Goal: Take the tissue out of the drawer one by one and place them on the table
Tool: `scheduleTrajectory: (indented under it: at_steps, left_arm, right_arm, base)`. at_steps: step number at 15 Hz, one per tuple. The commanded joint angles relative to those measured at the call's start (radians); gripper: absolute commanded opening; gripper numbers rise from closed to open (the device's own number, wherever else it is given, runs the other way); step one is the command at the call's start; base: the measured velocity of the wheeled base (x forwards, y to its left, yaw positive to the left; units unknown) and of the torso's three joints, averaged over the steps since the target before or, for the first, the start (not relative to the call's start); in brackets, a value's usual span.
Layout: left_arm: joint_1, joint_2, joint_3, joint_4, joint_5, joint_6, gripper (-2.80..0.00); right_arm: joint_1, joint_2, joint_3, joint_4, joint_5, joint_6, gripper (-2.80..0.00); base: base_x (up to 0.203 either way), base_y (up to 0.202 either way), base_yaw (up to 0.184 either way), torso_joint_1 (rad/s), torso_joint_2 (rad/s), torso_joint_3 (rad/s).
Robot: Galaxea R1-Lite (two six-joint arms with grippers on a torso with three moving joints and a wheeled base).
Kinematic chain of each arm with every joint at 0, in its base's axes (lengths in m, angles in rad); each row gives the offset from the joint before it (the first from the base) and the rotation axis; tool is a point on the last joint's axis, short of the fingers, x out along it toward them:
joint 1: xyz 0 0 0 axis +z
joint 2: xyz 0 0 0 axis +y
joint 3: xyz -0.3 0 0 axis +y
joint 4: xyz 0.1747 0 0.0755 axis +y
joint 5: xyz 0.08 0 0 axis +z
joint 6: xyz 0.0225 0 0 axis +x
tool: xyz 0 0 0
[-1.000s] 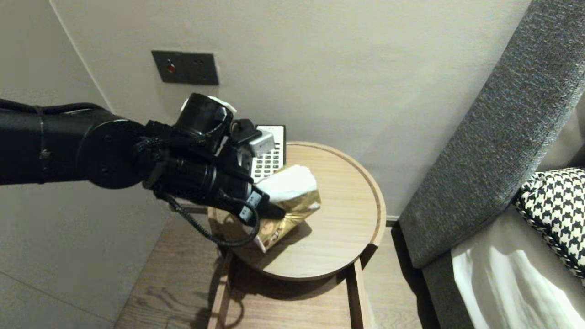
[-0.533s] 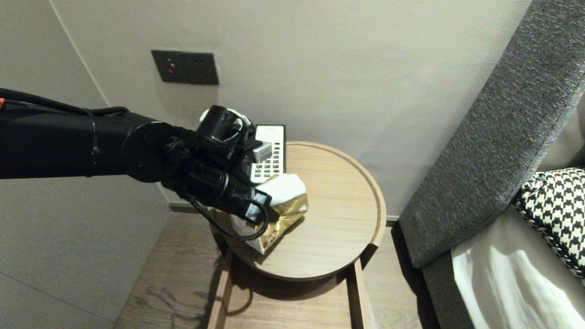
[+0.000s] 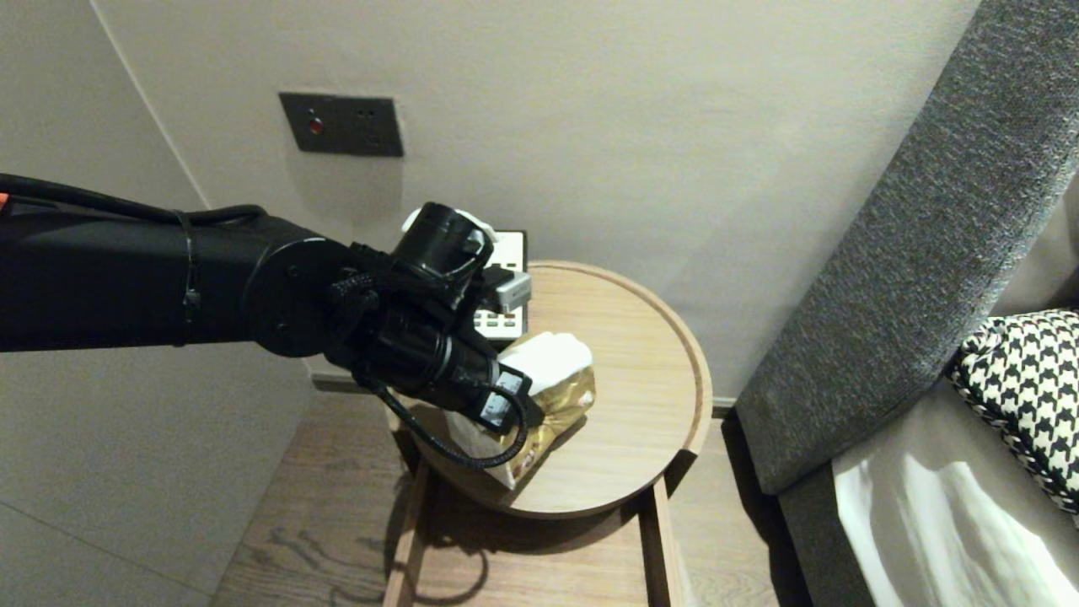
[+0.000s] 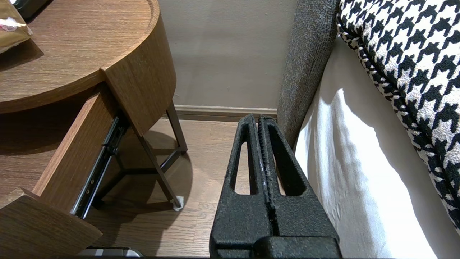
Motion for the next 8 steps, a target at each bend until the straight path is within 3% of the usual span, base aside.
scheduleTrajectory:
  at_steps: [1, 8]
  left_arm:
    - [-0.003, -0.007, 0.003, 0.001, 0.000, 0.001, 0.00]
    - [-0.029, -0.061, -0.002, -0.005, 0.017, 0.002, 0.00]
  right_arm:
    - [0.000, 0.000, 0.040, -0.001, 0.000, 0.000, -2.80]
    - [0.000, 0.000, 0.040, -0.001, 0.000, 0.000, -2.80]
  base:
    - [0.000, 0.000, 0.000, 0.000, 0.00, 0.000]
    - [0.000, 0.000, 0.000, 0.000, 0.00, 0.000]
